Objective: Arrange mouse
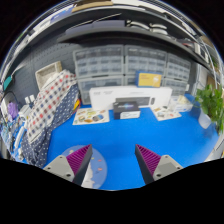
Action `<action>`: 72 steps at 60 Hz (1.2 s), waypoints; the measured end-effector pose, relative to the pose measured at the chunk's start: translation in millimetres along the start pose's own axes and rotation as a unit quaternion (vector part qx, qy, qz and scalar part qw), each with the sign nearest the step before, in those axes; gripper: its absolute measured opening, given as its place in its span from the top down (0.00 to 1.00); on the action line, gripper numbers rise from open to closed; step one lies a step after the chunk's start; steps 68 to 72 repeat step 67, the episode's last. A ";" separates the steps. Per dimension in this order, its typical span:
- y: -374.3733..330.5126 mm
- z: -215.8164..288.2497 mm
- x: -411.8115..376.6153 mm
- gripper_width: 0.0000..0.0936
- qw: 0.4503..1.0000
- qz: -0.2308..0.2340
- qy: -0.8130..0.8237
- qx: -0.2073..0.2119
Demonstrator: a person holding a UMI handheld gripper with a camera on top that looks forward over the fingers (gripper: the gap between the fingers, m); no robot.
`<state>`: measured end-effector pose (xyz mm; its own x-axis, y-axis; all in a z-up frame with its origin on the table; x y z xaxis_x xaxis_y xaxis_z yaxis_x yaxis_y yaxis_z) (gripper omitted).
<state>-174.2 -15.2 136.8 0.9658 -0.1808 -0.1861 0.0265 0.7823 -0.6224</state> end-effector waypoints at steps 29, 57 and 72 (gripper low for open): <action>-78.1 89.9 171.2 0.09 0.997 0.027 -0.038 0.053; -82.1 87.3 222.0 0.09 0.997 0.039 -0.040 0.044; -81.3 86.9 224.9 0.09 0.997 0.042 -0.041 0.045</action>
Point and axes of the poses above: the point between the fingertips, and its own axes, seen from behind it with the camera up: x to the right, z up, y forward, the way the camera looks, the point moved 1 cm from there along -y, backward, against the way the camera looks, and after that the axes turned 11 degrees about y, right-handed, at the moved point
